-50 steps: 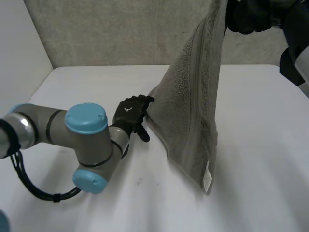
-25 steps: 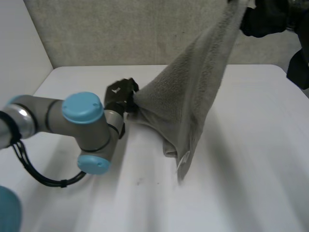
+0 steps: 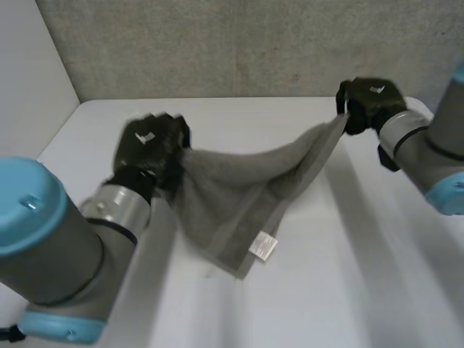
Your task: Fold the towel.
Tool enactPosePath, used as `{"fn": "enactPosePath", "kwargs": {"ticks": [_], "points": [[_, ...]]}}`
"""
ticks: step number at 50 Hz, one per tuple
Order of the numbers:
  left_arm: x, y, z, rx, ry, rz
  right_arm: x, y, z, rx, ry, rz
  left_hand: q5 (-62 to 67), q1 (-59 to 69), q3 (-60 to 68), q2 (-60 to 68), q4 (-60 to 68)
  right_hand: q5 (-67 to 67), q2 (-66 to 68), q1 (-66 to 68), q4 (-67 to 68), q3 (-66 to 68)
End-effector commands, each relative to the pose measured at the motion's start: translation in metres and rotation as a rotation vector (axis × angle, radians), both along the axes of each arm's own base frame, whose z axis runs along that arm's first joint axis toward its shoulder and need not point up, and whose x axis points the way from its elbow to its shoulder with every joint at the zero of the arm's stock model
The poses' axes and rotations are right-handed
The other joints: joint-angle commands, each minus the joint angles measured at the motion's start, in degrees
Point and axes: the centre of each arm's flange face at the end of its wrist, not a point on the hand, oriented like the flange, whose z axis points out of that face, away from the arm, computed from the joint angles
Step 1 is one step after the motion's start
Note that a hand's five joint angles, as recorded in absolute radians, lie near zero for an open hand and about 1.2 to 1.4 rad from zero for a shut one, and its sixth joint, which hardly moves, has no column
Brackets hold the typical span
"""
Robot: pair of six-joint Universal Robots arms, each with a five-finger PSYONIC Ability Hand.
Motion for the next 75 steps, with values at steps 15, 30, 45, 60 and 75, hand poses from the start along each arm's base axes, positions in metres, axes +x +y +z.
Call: {"fn": "enactPosePath", "kwargs": {"ticks": [15, 30, 45, 60, 75], "points": [[-0.067, -0.008, -0.072, 0.116, -0.09, -0.12, 0.007, -0.035, -0.072, 0.054, 0.173, -0.142, -10.26, -8.31, -11.16, -11.32, -11.46, -56.53, -56.99, -44.86, -58.36, -57.8], [-0.005, -0.034, -0.022, 0.135, -0.098, 0.033, -0.012, 0.032, 0.013, -0.043, 0.138, -0.133, -54.25, -52.31, -55.15, -55.31, -55.45, -56.53, -56.99, -44.86, -58.36, -57.8], [0.043, -0.076, -0.042, 0.23, -0.129, -0.108, 0.003, 0.113, -0.018, 0.107, 0.203, 0.038, -45.88, -43.93, -46.77, -46.93, -47.07, -56.53, -56.99, -44.86, -58.36, -57.8], [0.048, -0.093, -0.108, 0.205, -0.421, -0.287, 0.004, 0.142, -0.05, 0.202, 0.253, 0.085, -28.01, -26.06, -28.91, -29.07, -29.21, -56.53, -56.99, -44.86, -58.36, -57.8], [0.03, -0.085, -0.124, 0.186, -0.457, -0.391, 0.002, 0.143, -0.058, 0.211, 0.253, 0.08, -32.9, -30.96, -33.8, -33.96, -34.1, -56.53, -56.99, -44.86, -58.36, -57.8]]}}
